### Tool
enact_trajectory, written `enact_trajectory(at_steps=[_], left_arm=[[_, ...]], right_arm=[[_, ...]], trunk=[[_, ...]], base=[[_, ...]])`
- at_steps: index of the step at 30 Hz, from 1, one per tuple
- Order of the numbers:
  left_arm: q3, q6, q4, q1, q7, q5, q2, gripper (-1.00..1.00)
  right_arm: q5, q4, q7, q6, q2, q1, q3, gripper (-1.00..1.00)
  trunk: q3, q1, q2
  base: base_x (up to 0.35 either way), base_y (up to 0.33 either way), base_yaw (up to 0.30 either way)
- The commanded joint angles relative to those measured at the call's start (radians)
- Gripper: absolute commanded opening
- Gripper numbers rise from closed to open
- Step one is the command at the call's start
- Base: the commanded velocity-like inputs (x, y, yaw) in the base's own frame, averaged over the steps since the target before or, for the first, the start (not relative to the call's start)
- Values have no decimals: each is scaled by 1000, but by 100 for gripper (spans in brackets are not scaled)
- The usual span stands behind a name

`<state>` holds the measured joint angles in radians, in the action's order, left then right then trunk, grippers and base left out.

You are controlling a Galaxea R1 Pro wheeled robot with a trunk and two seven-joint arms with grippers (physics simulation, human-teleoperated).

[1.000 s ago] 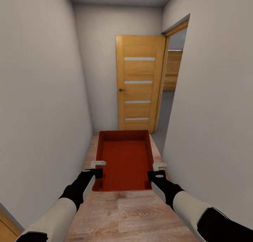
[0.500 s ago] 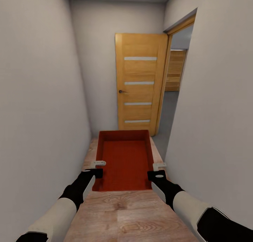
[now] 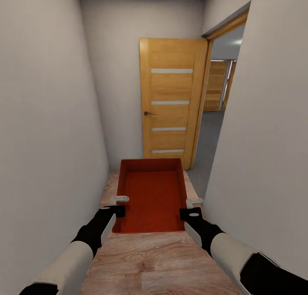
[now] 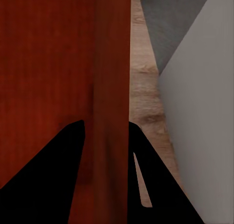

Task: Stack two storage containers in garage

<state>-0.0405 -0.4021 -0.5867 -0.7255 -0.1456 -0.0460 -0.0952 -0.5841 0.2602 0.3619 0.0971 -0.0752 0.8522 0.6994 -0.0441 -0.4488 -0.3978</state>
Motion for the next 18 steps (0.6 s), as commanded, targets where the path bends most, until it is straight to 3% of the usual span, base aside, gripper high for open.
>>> enact_trajectory(at_steps=[1, 18], left_arm=[[-7, -4, 62, 0, -11, -15, 0, -100], [-7, -4, 62, 0, -11, -15, 0, -100]], right_arm=[[27, 4, 71, -12, 0, 2, -23, -100], [27, 4, 71, -13, 0, 2, -23, -100]], trunk=[[-2, -1, -2], [-2, -1, -2]], base=[[323, 0, 0], [323, 0, 0]])
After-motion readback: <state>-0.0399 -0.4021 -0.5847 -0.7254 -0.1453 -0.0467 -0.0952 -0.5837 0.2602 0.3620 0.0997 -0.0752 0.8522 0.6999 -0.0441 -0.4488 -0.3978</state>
